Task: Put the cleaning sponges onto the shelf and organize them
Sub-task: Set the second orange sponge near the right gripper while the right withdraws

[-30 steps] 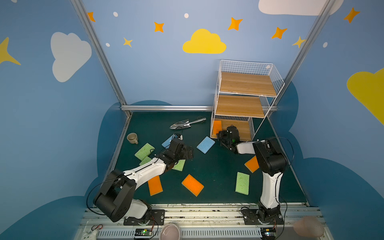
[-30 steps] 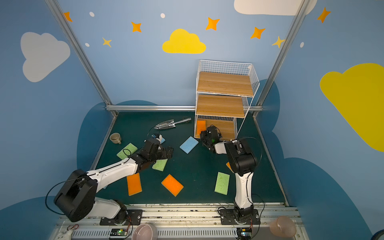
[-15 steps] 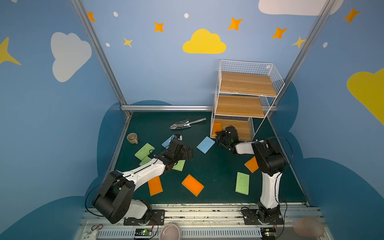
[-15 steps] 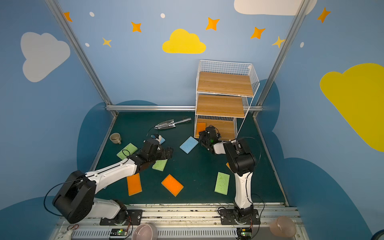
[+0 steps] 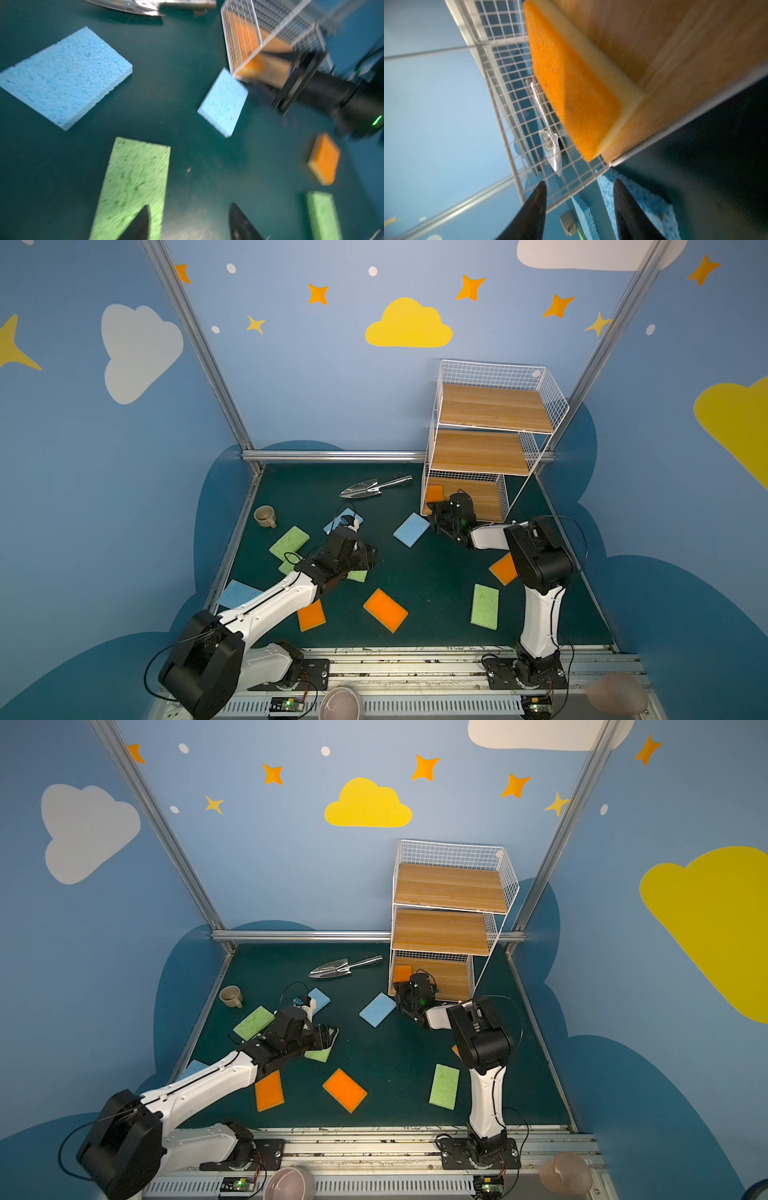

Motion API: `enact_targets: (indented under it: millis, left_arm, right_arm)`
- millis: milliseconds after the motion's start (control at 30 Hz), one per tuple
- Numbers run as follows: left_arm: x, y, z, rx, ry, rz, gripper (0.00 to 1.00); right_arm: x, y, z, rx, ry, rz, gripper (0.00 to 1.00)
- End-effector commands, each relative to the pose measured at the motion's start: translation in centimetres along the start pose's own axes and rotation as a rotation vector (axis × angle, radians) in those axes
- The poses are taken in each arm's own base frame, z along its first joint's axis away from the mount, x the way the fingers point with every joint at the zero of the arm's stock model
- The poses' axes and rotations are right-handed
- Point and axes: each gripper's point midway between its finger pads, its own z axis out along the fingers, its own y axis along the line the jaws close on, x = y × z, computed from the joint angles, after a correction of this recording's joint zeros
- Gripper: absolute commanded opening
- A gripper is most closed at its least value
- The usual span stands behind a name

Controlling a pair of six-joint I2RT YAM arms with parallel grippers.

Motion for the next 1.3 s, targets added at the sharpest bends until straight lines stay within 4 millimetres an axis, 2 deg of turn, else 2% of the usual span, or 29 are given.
enact_targets:
  millis: [0,100,267,333,433,600,733,967,1100,1267]
  left_arm:
    - [3.2,-0.2,-1.4,0.017,0.104,0.01,0.37]
    - [5.8,-0.6,-2.3,0.005,0.172,0.039,0.26]
    - [10.1,-0.5,-3.1,-0.037,0.271,0.074,0.24]
    - [11.7,-0.3,-3.4,-0.061,0.298,0.088,0.2]
    - [13.4,0.1,-3.5,-0.093,0.333,0.105,0.14]
    - [15.5,0.5,-3.5,-0.141,0.389,0.147,0.11]
    - [16.5,-0.1,-2.6,-0.131,0.41,0.147,0.08]
    - [17.5,-2.7,0.0,-0.093,0.448,0.161,0.06]
    - [16.8,-4.7,1.4,-0.038,0.415,0.142,0.07]
    - [15.0,-7.9,4.0,-0.012,0.381,0.143,0.08]
  right_arm:
    - [1.4,1.5,-2.3,-0.006,0.084,-0.138,0.59]
    - [1.9,0.7,-3.9,0.025,0.118,-0.195,0.62]
    - [2.8,-1.0,-6.2,0.063,0.171,-0.252,0.65]
    - [3.1,-1.6,-7.1,0.07,0.192,-0.268,0.65]
    - [3.5,-2.3,-8.1,0.077,0.219,-0.287,0.65]
    - [4.1,-2.8,-9.8,0.08,0.244,-0.331,0.66]
    - [4.3,-2.5,-11.0,0.078,0.244,-0.373,0.65]
    - [4.3,-1.9,-12.8,0.062,0.244,-0.401,0.65]
    - [4.2,-1.7,-13.8,0.051,0.252,-0.409,0.65]
    - [3.5,-2.3,-15.7,0.057,0.257,-0.41,0.65]
